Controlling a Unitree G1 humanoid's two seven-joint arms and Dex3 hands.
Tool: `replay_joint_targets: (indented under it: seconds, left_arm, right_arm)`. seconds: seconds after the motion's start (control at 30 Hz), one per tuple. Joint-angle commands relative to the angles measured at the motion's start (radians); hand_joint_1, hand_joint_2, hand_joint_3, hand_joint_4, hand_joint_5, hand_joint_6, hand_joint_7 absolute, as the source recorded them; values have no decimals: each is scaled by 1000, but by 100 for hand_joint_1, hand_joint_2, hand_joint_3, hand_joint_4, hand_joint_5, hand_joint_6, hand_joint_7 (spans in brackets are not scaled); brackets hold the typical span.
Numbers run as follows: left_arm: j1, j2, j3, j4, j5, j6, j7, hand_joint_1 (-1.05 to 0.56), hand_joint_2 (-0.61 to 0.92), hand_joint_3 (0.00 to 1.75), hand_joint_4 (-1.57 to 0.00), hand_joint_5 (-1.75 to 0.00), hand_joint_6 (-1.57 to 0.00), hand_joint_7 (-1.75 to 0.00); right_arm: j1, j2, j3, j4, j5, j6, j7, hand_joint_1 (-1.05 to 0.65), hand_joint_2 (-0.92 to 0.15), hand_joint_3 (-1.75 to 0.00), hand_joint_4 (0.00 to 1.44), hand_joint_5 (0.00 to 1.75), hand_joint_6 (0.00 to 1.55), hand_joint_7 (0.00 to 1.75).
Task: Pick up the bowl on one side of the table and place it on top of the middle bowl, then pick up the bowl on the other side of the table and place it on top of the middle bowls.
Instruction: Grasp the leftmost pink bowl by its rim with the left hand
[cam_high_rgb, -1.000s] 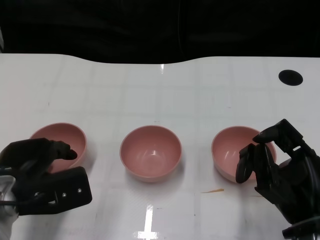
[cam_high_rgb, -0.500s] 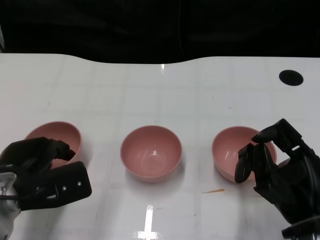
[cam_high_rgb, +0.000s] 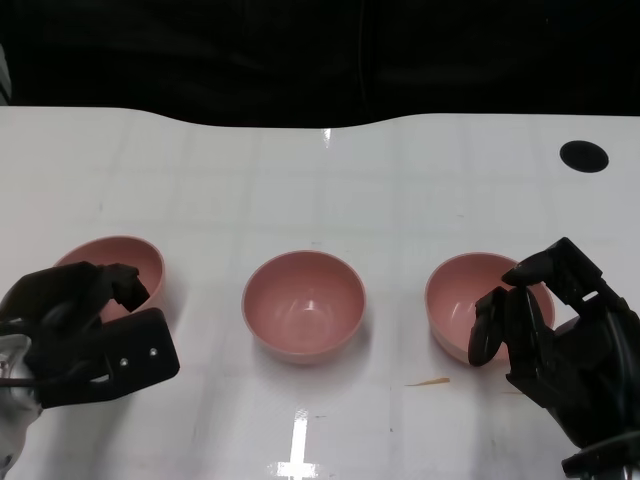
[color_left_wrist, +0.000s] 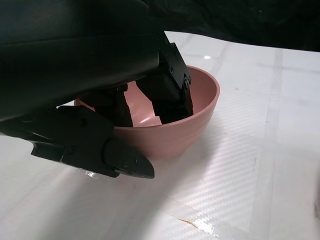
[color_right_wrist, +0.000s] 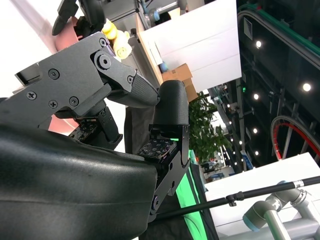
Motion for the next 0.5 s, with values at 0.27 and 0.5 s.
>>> replay_joint_targets:
  seconds: [0.27, 0.5]
  left_arm:
    - [29, 6, 7, -19, -64, -21, -19, 0, 92, 31, -105, -40, -89, -58]
    - [55, 25, 15, -123, -55, 28, -38, -2, 92, 33, -98, -10, -86, -17]
  right_arm:
    - [4, -6, -8, 2, 12, -11, 9, -10, -57, -114, 86, 175, 77, 142]
    - [6, -4, -7, -4, 5, -3, -1, -11, -57, -112, 86, 175, 78, 143]
